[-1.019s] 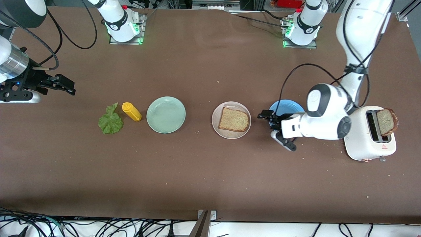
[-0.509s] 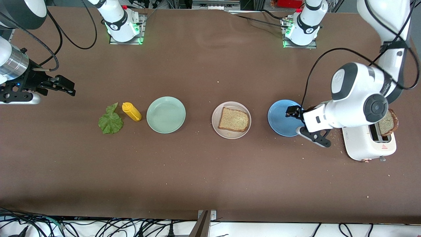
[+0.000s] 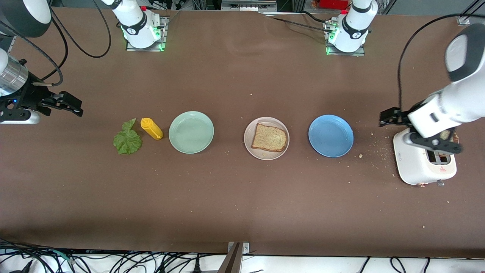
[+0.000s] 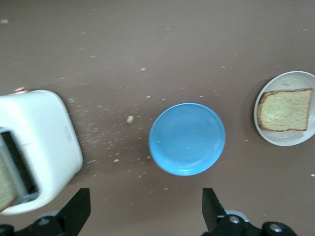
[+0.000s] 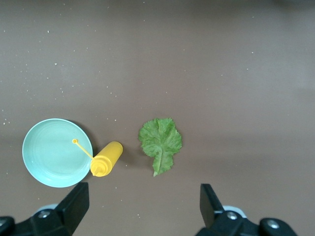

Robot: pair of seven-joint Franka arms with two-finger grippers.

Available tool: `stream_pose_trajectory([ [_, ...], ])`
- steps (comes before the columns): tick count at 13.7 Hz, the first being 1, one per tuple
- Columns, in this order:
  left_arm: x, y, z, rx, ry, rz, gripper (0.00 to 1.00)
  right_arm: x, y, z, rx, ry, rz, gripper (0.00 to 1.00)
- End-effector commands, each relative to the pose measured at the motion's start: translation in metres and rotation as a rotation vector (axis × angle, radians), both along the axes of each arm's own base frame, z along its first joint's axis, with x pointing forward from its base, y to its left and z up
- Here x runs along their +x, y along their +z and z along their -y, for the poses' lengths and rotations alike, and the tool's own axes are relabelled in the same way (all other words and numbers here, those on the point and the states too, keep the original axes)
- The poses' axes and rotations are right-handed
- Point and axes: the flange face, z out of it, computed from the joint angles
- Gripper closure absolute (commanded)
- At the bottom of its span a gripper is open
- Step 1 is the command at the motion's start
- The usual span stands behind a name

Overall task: Make sandwich in beige plate with both arms
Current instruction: 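Withdraw the left gripper back toward the toaster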

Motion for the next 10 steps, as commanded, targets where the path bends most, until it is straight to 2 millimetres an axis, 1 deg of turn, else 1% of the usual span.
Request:
stream_pose_trajectory([
  [1,-0.007,0.032,-0.015,0.066,0.040,0.015,0.00,0.003,0.004,0.004,0.013,0.123,-0.020,0.00],
  [2,-0.011,0.038,-0.030,0.089,0.078,0.017,0.00,0.003,0.003,0.005,0.025,0.148,-0.022,0.00],
  [3,-0.011,0.041,-0.044,0.093,0.120,0.021,0.00,0.004,0.000,0.005,0.032,0.208,-0.026,0.00],
  [4,-0.011,0.041,-0.053,0.095,0.144,0.022,0.00,0.005,-0.003,0.004,0.048,0.280,-0.030,0.00],
  [6,-0.012,0.041,-0.065,0.099,0.165,0.019,0.00,0.004,-0.006,0.014,0.111,0.432,-0.036,0.00],
  [7,-0.012,0.041,-0.065,0.099,0.166,0.019,0.00,0.003,-0.006,0.017,0.126,0.530,-0.033,0.00],
  [8,-0.012,0.041,-0.066,0.099,0.168,0.018,0.00,0.005,-0.014,0.021,0.149,0.596,-0.038,0.00],
  [9,-0.014,0.043,-0.066,0.098,0.167,0.018,0.00,0.007,-0.024,0.026,0.185,0.622,-0.047,0.00],
  [10,-0.019,0.050,-0.071,0.093,0.177,0.016,0.00,0.006,-0.031,0.028,0.222,0.625,-0.071,0.00],
])
